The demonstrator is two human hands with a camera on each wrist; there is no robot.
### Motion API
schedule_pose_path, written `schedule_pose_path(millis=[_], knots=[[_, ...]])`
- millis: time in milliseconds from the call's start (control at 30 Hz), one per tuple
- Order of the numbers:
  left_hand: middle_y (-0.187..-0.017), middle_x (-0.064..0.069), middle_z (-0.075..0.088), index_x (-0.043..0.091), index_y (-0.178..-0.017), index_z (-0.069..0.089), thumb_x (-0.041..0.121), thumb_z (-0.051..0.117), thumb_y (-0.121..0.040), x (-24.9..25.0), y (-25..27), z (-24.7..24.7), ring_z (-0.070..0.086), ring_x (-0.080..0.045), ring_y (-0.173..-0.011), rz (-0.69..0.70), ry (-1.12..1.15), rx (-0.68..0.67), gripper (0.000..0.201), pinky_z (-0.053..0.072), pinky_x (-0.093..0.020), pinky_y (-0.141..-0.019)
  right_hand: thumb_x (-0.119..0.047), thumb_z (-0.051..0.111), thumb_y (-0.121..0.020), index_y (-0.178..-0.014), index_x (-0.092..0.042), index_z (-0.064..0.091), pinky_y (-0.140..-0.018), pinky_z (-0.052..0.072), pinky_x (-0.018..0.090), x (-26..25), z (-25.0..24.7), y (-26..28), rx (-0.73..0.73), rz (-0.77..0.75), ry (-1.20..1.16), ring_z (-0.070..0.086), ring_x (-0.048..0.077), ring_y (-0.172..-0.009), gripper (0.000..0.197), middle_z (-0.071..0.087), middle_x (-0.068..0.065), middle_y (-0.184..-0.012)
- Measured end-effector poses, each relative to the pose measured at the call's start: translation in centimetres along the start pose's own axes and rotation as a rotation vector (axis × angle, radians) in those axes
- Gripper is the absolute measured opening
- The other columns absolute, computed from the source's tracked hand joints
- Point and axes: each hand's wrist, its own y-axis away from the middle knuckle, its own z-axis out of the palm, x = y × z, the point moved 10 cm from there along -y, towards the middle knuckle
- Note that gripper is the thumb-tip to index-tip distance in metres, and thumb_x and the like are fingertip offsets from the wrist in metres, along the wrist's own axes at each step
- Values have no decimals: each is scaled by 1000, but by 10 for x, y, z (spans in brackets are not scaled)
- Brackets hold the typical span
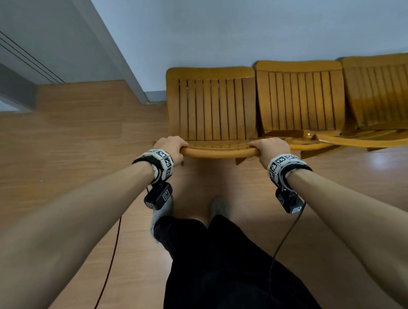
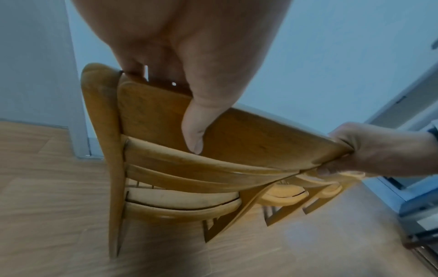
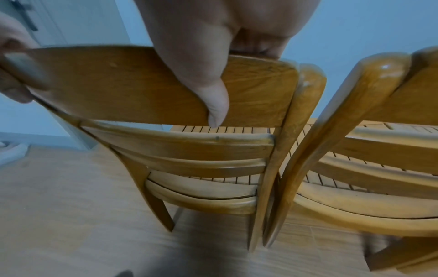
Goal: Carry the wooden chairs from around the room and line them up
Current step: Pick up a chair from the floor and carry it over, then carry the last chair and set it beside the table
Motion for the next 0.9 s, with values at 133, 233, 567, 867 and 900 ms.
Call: schedule_pose_path(millis=[133,233,567,867,900], knots=[[-102,2,69,29,-116,68,13,62,-88,6,5,-3,64,-23,-91,-17,26,-40,33,48,-31,-68,-16,62,-92,-109,-31,68,-83,54,40,1,2,2,-2,7,-41,61,24,-92,23,66,-3,-90],[-108,1,68,27,-122,66,11,65,-85,14,13,-15,64,-23,-95,-17,33,-49,40,50,-33,-71,-15,63,-91,-117,-27,67,-83,55,38,7,-1,11,20,40,-115,61,25,-99,30,68,0,-100],[-129,-1,63,25,-134,57,31,63,-87,60,44,-81,61,-22,-109,119,-117,51,48,49,-30,-79,-26,60,-89,-138,-28,54,-81,56,40,31,-23,75,65,276,-390,63,26,-104,49,66,3,-121],[-142,-1,54,23,-144,48,34,63,-91,120,111,-66,54,-22,-125,558,-380,81,57,49,-35,-96,-48,66,-89,-147,-23,47,-99,48,42,9,22,233,151,698,-619,57,31,-124,66,57,8,-141],[-141,-2,55,23,-145,47,35,63,-91,123,125,-57,55,-23,-124,608,-414,73,57,50,-35,-95,-48,66,-88,-147,-23,47,-98,48,41,-2,31,258,165,748,-648,57,31,-124,67,58,8,-140]])
